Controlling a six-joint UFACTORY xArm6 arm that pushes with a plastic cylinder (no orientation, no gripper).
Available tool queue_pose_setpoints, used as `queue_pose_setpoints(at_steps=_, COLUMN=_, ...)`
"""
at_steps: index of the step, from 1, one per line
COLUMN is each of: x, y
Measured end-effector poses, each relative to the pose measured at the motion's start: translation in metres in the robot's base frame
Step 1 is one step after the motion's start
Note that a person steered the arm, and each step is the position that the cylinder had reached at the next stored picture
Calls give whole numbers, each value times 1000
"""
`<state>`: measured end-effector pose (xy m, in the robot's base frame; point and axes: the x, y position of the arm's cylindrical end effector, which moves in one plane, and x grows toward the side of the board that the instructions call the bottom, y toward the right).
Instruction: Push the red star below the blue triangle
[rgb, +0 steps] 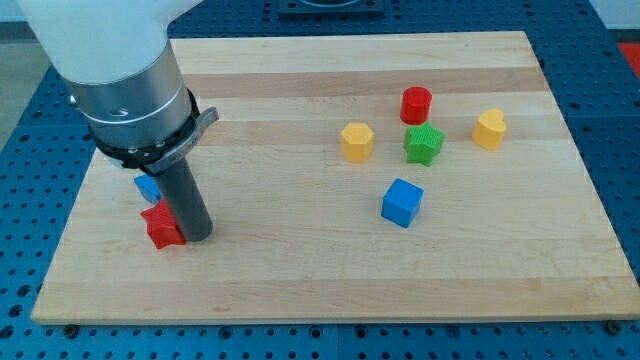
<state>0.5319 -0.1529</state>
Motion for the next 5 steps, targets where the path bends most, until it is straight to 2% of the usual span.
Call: queue_pose_setpoints(at_steps=5, x=0, y=-14)
